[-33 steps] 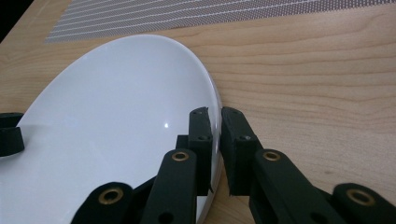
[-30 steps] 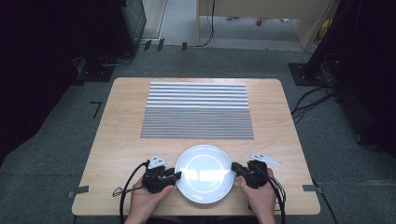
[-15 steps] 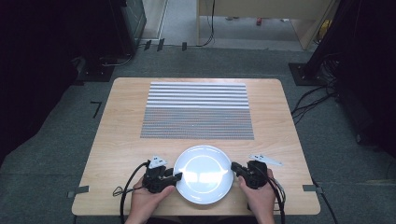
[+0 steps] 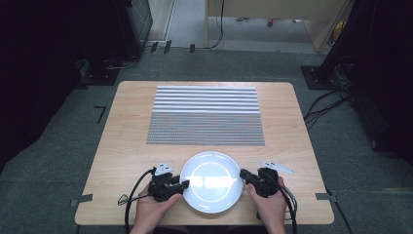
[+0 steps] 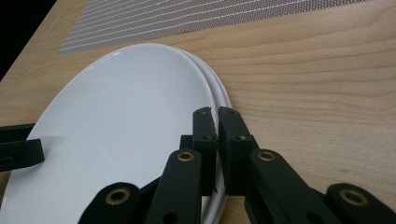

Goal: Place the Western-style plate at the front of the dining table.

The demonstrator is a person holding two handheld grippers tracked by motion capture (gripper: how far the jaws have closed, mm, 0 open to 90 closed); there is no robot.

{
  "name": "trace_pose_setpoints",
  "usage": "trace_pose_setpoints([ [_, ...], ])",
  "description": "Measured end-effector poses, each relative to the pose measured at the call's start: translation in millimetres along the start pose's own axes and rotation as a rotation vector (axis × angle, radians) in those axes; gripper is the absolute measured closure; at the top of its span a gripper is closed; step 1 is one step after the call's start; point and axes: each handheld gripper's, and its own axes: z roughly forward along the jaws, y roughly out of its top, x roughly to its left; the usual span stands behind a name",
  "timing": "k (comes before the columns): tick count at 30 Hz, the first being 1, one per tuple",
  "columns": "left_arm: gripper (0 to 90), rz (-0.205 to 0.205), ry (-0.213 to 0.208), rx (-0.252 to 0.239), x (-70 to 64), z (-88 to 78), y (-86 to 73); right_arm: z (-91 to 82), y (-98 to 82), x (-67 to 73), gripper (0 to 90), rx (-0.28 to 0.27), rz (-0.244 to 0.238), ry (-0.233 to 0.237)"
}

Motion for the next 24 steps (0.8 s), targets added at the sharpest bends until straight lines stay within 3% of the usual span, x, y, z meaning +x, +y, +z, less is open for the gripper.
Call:
trace_pose_setpoints([
  [6, 57.8, -0.009, 0.011, -0.008, 2.2, -2.7, 0.8, 2.8, -2.2, 0.2, 84.4, -0.015, 0.019, 0.028],
  [17, 58.0, -0.032, 0.023, -0.028, 13.3, -13.0, 3.4, 9.0, -8.1, 10.1, 83.1, -0.016, -0.009, 0.056],
  [22, 61.7, -0.04, 0.004, -0.011, 19.6, -15.0, 4.2, 11.2, -9.8, 12.5, 82.0, -0.024, -0.016, 0.066],
  [24, 61.7, -0.052, -0.021, -0.005, 22.0, -13.7, 3.7, 11.6, -9.8, 11.6, 81.0, -0.023, -0.01, 0.074],
])
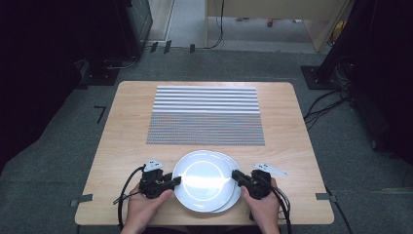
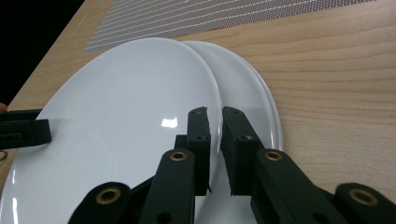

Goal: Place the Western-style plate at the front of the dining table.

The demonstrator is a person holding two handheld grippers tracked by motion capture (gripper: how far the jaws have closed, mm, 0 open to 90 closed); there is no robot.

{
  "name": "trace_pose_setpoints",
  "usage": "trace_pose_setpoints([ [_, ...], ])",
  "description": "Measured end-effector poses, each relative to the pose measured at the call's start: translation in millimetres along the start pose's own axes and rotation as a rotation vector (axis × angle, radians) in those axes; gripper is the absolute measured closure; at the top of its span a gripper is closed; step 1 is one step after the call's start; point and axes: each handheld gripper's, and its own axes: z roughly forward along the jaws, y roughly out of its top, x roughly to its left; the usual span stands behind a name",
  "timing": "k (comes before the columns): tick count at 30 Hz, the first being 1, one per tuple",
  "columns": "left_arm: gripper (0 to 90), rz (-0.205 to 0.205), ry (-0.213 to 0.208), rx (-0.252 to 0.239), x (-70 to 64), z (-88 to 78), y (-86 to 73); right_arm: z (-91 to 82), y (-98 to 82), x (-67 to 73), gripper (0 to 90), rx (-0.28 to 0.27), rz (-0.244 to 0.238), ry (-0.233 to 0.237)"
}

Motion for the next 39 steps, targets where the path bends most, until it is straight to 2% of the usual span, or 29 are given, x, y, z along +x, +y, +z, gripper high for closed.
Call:
trace_pose_setpoints([
  [5, 62.0, -0.02, -0.034, 0.014, 3.5, 0.5, 0.1, -0.5, 1.6, -2.5, 78.7, 0.022, 0.034, 0.019],
  [10, 62.8, -0.025, -0.046, 0.016, 5.3, 0.2, 0.3, -1.7, 3.2, -4.6, 78.9, 0.108, 0.074, 0.027],
  [14, 63.5, -0.026, -0.051, 0.016, 5.8, 0.2, 0.4, -2.0, 2.7, -4.5, 79.7, 0.147, 0.094, 0.03],
  [18, 63.8, -0.023, -0.051, 0.013, 5.8, 0.1, 0.0, -0.1, 0.4, -2.3, 79.5, 0.129, 0.098, 0.014],
  [24, 64.3, -0.028, -0.044, 0.004, 4.7, -0.5, -0.5, 0.4, -3.5, -7.0, 83.7, 0.064, 0.168, 0.035],
  [32, 64.7, -0.045, -0.051, -0.002, 5.8, 0.1, -1.2, -3.9, -3.7, -5.0, 90.0, -0.009, 0.168, 0.004],
  [33, 66.1, -0.051, -0.085, 0.003, 6.1, 1.4, -1.3, -4.6, -3.0, -5.6, 90.0, -0.006, 0.18, 0.037],
  [34, 67.7, -0.05, -0.133, 0.021, 5.1, 4.4, -1.6, -3.4, -2.2, -4.9, 90.0, 0.014, 0.219, 0.129],
  [35, 68.0, -0.045, -0.147, 0.035, 3.5, 6.8, -1.9, 0.2, -3.2, -0.6, 90.0, 0.04, 0.219, 0.163],
  [37, 67.4, -0.025, -0.117, 0.039, -0.9, 10.4, -3.4, 3.5, -7.3, 7.8, 90.0, 0.037, 0.161, 0.121],
  [39, 66.3, -0.029, -0.105, 0.033, -0.9, 9.9, -2.9, 3.1, -7.7, 9.2, 89.9, 0.042, 0.166, 0.148],
])
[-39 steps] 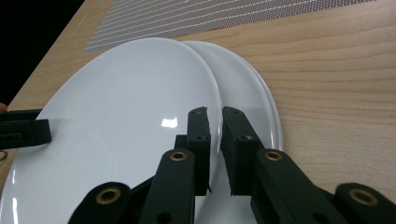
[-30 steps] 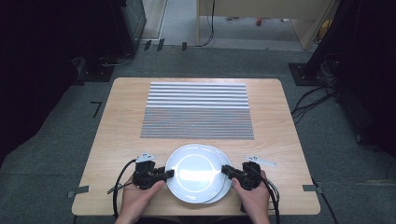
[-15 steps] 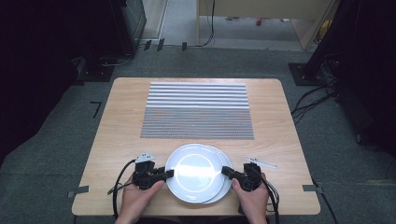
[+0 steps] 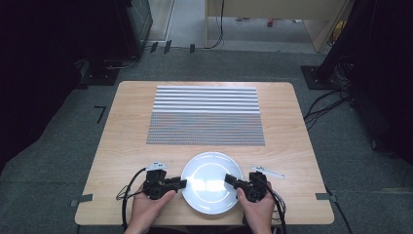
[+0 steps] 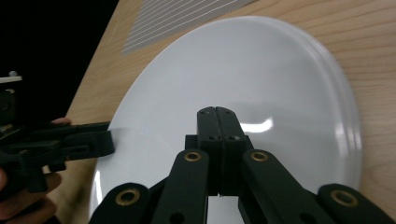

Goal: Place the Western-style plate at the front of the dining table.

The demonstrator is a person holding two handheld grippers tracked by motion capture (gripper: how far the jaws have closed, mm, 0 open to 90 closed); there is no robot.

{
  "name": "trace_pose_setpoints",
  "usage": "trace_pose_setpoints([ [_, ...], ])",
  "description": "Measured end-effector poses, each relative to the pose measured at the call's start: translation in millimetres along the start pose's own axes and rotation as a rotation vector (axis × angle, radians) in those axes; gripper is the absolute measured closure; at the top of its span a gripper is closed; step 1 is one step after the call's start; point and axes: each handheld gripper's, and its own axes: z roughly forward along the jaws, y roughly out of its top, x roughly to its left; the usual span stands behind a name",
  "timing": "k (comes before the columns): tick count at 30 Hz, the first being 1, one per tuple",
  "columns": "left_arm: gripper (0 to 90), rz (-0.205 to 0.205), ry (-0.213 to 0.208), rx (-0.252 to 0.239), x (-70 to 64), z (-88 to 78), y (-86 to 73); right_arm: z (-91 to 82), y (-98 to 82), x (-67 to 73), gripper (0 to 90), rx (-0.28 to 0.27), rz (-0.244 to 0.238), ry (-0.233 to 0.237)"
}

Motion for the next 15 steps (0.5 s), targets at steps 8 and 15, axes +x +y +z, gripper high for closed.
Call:
trace_pose_setpoints([
  [8, 66.3, -0.009, 0.009, -0.022, 5.5, -6.3, 1.4, -30.7, 21.3, -17.8, 84.1, -0.074, -0.012, -0.07],
  [15, 66.5, -0.007, 0.012, -0.021, 5.0, -6.4, 1.3, -34.1, 26.6, -28.7, 84.0, -0.013, -0.009, -0.128],
])
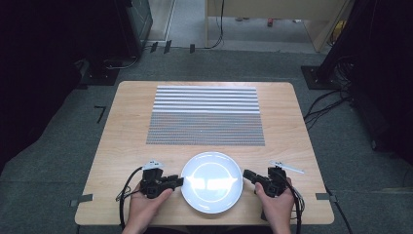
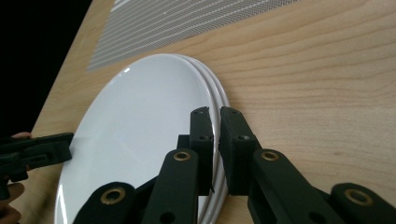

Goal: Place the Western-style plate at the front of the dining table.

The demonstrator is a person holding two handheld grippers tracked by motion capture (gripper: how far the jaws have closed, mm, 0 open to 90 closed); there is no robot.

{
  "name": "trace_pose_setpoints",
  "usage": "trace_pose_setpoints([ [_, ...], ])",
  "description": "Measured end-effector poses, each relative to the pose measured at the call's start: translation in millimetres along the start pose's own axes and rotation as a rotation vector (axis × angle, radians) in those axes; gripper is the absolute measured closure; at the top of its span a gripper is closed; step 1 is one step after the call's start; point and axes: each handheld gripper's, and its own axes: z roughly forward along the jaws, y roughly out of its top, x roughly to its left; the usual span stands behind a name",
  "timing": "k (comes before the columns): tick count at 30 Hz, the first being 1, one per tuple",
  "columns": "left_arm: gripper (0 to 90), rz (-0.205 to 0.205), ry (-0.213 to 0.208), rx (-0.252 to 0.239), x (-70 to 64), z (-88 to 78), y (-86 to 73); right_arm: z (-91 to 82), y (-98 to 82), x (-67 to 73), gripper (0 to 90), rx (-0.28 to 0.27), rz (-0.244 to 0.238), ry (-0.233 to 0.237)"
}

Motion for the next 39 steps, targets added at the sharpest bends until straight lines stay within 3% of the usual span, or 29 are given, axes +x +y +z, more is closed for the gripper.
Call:
trace_pose_setpoints([
  [7, 66.2, 0.001, -0.001, 0.0, 0.6, -0.2, 0.0, 7.5, -3.8, 0.5, 83.4, 0.045, 0.004, 0.006],
  [15, 68.3, 0.007, -0.028, 0.022, -1.2, 4.5, -1.6, 9.0, -5.0, -0.1, 83.5, 0.049, 0.032, 0.021],
  [18, 66.7, 0.006, -0.018, 0.016, -1.5, 4.5, -1.8, 10.8, -6.6, 0.1, 83.7, 0.049, 0.046, 0.04],
  [28, 68.7, 0.001, 0.015, -0.008, 2.4, -4.7, 1.0, 20.9, -14.7, 4.2, 83.1, 0.055, 0.056, 0.067],
  [33, 71.8, -0.005, 0.011, -0.023, 6.5, -13.6, 3.6, 24.4, -18.9, 9.7, 83.2, 0.056, 0.038, 0.068],
  [39, 74.3, -0.035, -0.002, -0.044, 18.1, -25.2, 5.4, 26.8, -22.7, 19.0, 83.1, 0.051, 0.024, 0.109],
])
